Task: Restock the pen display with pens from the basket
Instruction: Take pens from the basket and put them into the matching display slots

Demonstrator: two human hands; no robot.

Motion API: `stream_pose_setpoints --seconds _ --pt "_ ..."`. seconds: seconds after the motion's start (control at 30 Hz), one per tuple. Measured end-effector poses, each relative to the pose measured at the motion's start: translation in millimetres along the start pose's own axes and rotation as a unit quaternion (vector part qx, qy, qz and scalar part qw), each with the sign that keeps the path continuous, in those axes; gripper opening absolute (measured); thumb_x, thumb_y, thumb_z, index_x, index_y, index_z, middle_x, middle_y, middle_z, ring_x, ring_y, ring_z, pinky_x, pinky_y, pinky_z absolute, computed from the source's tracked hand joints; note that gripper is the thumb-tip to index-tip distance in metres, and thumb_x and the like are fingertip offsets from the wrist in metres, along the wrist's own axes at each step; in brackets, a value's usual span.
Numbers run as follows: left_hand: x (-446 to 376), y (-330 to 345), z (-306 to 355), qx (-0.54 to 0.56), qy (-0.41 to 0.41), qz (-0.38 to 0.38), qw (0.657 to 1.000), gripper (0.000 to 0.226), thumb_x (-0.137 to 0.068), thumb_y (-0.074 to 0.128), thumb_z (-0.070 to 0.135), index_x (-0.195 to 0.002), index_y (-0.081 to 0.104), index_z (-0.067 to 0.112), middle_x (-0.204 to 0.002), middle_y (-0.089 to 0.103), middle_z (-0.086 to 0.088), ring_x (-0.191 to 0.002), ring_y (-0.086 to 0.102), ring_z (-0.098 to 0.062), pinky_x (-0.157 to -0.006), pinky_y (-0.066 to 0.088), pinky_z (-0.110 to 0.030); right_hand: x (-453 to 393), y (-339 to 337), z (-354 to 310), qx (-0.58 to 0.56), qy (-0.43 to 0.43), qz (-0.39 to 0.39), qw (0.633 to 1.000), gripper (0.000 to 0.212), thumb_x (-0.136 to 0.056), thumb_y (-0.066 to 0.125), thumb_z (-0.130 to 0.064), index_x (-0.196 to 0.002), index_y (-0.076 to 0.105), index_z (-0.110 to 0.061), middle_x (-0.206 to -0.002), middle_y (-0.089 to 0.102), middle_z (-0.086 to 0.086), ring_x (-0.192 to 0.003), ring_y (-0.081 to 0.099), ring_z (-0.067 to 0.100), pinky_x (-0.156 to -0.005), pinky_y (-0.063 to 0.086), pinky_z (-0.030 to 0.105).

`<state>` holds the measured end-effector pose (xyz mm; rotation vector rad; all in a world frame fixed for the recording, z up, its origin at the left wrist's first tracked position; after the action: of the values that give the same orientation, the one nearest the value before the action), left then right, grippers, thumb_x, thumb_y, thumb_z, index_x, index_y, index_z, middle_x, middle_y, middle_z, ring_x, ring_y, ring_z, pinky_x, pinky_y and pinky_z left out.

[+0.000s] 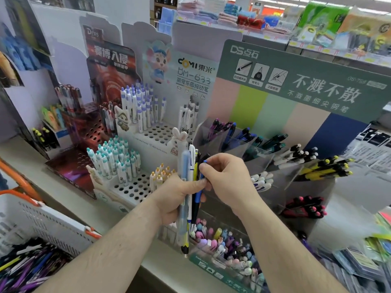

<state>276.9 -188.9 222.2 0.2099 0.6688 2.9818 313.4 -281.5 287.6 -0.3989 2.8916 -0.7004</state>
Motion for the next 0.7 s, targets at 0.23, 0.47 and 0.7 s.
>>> stream_pose_setpoints --seconds 0.23,0.47,0.7 --pt "-13.6 -2.2 -7.3 0.090 -0.029 0.079 0.992 0.003 -0.090 0.059 0.008 -0.087 0.060 0.010 -0.081 0.072 -0.008 -0.063 0.064 -0.014 -0.050 0.051 -0.023 18.5 -63.4 7.4 -0.128 -0.017 0.169 0.977 0.011 -0.095 0.065 -0.018 -0.085 0.066 -0.016 -0.070 0.063 0.001 -0.061 0.060 0.016 -0.061 0.056 0.033" --pt "-20.3 25.6 -0.2 0.164 -0.013 0.027 0.986 0.007 -0.073 0.063 0.012 -0.067 0.065 0.012 -0.065 0.056 -0.002 -0.048 0.049 -0.010 -0.046 0.043 -0.021 37.2 -106.9 44.5 -0.310 0.082 0.316 0.893 0.011 -0.098 0.062 -0.020 -0.095 0.066 -0.011 -0.070 0.062 0.002 -0.054 0.054 0.009 -0.051 0.047 0.021" --pt "-33.8 44.1 19.7 0.237 0.041 0.019 0.970 0.004 -0.077 0.061 0.013 -0.076 0.058 0.014 -0.068 0.058 -0.002 -0.055 0.058 -0.013 -0.047 0.047 -0.020 39.7 -105.2 57.9 -0.411 0.129 0.308 0.848 0.010 -0.096 0.065 -0.019 -0.095 0.067 -0.009 -0.062 0.065 -0.002 -0.057 0.062 0.010 -0.055 0.050 0.024"
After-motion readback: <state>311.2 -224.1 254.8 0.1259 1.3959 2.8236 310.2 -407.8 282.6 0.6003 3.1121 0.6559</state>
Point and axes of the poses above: each hand's wrist, its own x-axis away from the middle knuckle, its own y-axis out of the palm, z = x × y, the point moved 9 cm from there along -x, towards the middle knuckle
